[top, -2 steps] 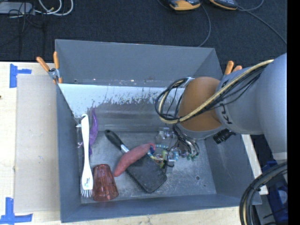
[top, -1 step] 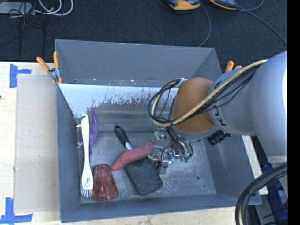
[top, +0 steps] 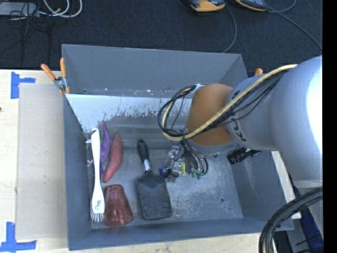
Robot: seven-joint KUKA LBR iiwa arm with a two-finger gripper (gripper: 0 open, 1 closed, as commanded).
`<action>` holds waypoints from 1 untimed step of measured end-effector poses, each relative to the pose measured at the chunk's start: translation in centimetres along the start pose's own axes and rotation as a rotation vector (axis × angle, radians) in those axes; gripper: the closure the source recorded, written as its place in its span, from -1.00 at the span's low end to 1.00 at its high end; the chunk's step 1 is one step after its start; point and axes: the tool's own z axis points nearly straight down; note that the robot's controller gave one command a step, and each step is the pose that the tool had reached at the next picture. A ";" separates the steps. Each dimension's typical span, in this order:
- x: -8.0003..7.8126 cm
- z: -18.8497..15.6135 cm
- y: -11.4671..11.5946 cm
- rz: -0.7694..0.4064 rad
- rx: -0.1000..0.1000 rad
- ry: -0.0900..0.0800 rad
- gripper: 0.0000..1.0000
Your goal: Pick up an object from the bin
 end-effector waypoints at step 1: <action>0.0 0.0 0.0 -0.001 0.000 0.000 1.00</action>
Offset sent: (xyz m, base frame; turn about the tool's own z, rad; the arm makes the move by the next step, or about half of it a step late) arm -0.0126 0.0091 0.0659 -0.0069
